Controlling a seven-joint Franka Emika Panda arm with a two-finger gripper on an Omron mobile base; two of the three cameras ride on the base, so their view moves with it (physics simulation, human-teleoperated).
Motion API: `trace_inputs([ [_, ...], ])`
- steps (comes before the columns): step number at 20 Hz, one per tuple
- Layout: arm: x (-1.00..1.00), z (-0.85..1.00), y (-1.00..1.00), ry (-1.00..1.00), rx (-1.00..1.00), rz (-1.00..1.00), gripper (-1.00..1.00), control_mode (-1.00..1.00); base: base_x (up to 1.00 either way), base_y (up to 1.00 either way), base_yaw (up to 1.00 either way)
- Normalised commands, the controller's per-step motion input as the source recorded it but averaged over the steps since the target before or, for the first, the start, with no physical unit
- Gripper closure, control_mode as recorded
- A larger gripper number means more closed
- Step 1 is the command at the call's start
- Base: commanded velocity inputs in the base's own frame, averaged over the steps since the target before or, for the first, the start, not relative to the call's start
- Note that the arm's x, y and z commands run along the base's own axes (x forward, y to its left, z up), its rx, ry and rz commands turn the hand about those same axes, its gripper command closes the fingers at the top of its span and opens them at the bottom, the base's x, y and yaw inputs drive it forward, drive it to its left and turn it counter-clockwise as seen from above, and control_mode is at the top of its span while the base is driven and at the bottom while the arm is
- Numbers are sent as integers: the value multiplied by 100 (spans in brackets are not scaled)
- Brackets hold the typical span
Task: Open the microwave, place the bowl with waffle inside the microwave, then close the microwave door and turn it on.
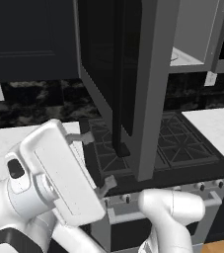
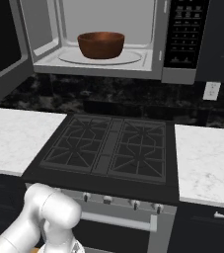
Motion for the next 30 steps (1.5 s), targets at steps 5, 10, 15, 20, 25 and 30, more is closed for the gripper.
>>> trace_inputs([
  [5, 52, -33, 25, 10, 7, 14, -100, -100, 0, 0, 0],
  [10, 38, -23, 24, 8, 9, 16, -100, -100, 0, 0, 0],
  [15, 56, -18, 34, 12, 9, 16, -100, -100, 0, 0, 0],
  [20, 59, 0, 29, 18, 10, 16, -100, -100, 0, 0, 0],
  [25, 74, 0, 2, 18, 15, 17, -100, -100, 0, 0, 0],
  [30, 99, 0, 0, 21, 15, 6, -100, -100, 0, 0, 0],
])
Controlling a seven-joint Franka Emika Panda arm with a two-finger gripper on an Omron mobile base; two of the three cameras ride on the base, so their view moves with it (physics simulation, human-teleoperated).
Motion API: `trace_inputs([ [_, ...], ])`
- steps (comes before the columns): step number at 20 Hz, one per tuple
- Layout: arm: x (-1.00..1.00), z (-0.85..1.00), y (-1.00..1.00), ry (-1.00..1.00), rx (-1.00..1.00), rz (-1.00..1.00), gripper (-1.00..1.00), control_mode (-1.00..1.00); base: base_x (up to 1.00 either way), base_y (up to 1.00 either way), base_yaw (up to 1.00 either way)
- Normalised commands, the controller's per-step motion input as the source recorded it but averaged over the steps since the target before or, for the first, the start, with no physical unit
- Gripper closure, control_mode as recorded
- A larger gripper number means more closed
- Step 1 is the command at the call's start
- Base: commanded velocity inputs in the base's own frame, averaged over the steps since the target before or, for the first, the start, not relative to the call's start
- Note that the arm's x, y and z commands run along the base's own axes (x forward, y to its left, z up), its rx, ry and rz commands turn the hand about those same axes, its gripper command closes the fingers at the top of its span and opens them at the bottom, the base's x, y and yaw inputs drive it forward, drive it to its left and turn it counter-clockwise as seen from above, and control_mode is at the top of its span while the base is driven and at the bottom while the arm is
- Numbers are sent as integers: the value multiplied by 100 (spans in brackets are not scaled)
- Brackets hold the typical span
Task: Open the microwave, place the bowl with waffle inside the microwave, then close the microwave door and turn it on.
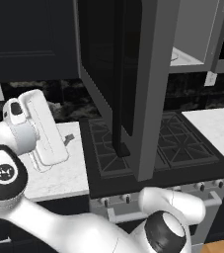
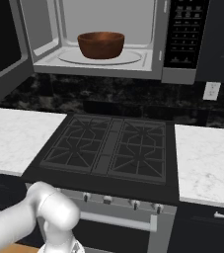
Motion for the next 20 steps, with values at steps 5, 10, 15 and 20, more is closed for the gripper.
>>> trace_inputs([
  [5, 100, 0, -1, 28, 5, 0, -100, -100, 0, 0, 0],
  [10, 49, 0, -54, 1, 0, -8, -100, -100, 0, 0, 0],
  [15, 0, 0, -89, -13, 0, -21, -100, -100, 0, 0, 0],
  [20, 0, 4, -79, -17, 0, -30, -100, -100, 0, 0, 0],
])
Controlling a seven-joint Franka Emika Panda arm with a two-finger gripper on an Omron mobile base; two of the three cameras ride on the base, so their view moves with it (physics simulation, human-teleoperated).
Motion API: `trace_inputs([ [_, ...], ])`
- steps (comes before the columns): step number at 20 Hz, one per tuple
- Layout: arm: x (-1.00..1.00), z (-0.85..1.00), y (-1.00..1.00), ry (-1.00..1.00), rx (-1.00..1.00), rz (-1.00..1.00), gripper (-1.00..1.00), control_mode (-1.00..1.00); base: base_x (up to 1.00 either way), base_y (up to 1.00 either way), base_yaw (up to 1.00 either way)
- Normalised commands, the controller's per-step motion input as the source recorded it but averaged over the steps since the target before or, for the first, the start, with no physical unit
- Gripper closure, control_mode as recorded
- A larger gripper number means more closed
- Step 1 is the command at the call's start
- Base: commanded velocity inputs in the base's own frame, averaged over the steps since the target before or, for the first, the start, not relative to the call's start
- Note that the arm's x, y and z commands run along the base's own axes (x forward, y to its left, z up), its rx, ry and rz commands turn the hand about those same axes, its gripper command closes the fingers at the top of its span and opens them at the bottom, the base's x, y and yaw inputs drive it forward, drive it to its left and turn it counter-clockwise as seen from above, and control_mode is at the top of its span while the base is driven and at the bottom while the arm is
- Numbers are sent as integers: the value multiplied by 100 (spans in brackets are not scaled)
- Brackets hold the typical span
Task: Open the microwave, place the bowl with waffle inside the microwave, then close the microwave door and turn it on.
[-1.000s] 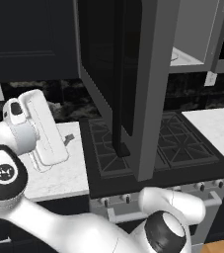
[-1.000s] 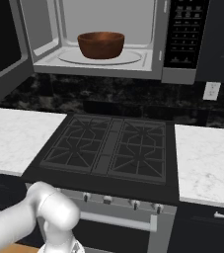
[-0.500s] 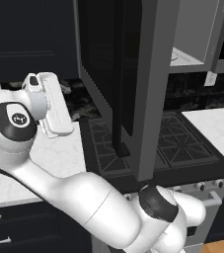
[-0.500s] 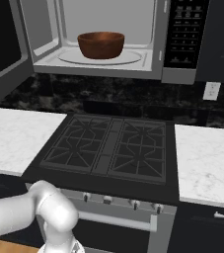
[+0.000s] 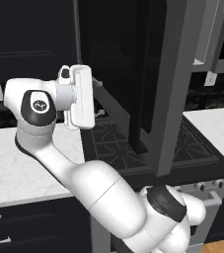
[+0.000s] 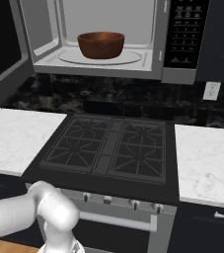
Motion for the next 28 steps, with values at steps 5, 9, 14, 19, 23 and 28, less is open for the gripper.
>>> trace_inputs([
  [5, 0, 21, -76, -4, 0, -29, -100, -100, 0, 0, 0],
  [9, -1, 25, -72, 0, 0, -25, -100, -100, 0, 0, 0],
  [14, 0, 27, -48, -7, 0, -16, -100, -100, 0, 0, 0],
  [19, 14, 23, -38, -22, 8, 4, -100, -100, 0, 0, 0],
  [23, 64, 0, -54, -18, 21, 22, -100, -100, 0, 0, 0],
  [28, 99, -15, -40, -4, 22, 27, -100, -100, 0, 0, 0],
])
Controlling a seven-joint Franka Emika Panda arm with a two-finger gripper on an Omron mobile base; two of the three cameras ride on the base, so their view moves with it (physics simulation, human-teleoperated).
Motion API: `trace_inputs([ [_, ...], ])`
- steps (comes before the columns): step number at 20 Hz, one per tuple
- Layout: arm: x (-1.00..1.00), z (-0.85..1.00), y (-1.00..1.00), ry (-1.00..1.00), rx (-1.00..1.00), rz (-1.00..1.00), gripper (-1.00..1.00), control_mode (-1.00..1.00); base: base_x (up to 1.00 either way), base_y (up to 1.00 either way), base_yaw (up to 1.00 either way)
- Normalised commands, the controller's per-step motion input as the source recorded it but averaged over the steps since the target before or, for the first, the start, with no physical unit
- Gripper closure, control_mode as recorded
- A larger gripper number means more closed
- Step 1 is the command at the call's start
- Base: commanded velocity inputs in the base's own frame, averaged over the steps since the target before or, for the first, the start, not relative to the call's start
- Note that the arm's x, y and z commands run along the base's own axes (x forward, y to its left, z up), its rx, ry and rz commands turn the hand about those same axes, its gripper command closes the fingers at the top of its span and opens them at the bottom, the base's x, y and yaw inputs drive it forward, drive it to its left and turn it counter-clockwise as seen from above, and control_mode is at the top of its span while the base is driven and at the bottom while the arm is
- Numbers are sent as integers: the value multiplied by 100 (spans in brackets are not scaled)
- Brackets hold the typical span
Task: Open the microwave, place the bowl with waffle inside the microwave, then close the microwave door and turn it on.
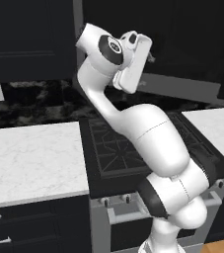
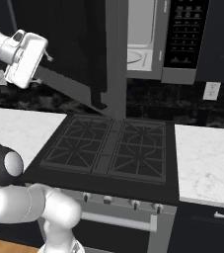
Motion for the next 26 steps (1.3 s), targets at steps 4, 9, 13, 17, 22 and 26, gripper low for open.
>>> trace_inputs([
  [4, 96, -49, -25, -24, 19, 34, -100, -100, 0, 0, 0],
  [9, 87, -42, -18, -39, 18, 38, -100, -100, 0, 0, 0],
  [13, 86, -4, -5, -36, 16, 36, -100, -100, 0, 0, 0],
  [17, 96, 0, -4, -38, 15, 34, -100, -100, 0, 0, 0],
  [22, 98, 18, -1, -16, 12, 26, -100, -100, 0, 0, 0],
  [26, 100, 6, -8, -10, 13, 30, -100, -100, 0, 0, 0],
])
